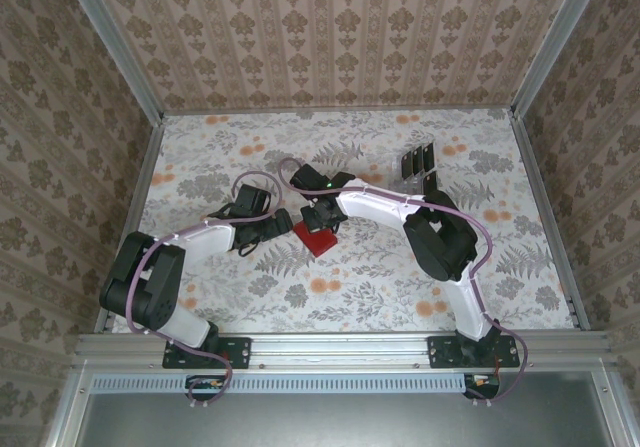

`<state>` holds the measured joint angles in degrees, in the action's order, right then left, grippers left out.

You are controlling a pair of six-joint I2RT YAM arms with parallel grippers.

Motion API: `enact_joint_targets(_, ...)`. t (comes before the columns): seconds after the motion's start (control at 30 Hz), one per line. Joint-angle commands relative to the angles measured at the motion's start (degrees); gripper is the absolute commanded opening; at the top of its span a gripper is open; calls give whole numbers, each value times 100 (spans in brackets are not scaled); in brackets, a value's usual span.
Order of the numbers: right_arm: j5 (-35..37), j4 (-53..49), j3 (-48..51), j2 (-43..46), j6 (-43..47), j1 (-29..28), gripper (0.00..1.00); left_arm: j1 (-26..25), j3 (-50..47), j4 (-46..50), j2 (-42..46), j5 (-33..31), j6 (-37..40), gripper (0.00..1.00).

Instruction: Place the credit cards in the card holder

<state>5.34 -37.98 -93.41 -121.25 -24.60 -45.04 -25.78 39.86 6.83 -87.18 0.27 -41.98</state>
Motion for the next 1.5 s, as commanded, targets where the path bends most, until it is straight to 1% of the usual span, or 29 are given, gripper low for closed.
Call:
enact_joint_targets(0.0, 89, -180, -169, -30, 8, -12, 0, 65, -118, -367, -389, 125, 163, 97)
enact_joint_targets(0.63, -89, -25, 163, 151, -7, -81, 0, 3, -74, -485, -559, 275, 182, 97)
enact_joint_targets(0.93, -154, 63, 335, 76, -2, -144, 0, 3, -74, -513, -609, 263, 179, 97)
enact_joint_targets(1.17, -120, 186, 488, 216, 31, -168, 0, 4, -57, -521, -649, 263, 173, 97)
enact_joint_targets(1.47, -208, 227, 751, 103, -19, -283, 0, 9, -66, -512, -647, 241, 165, 97)
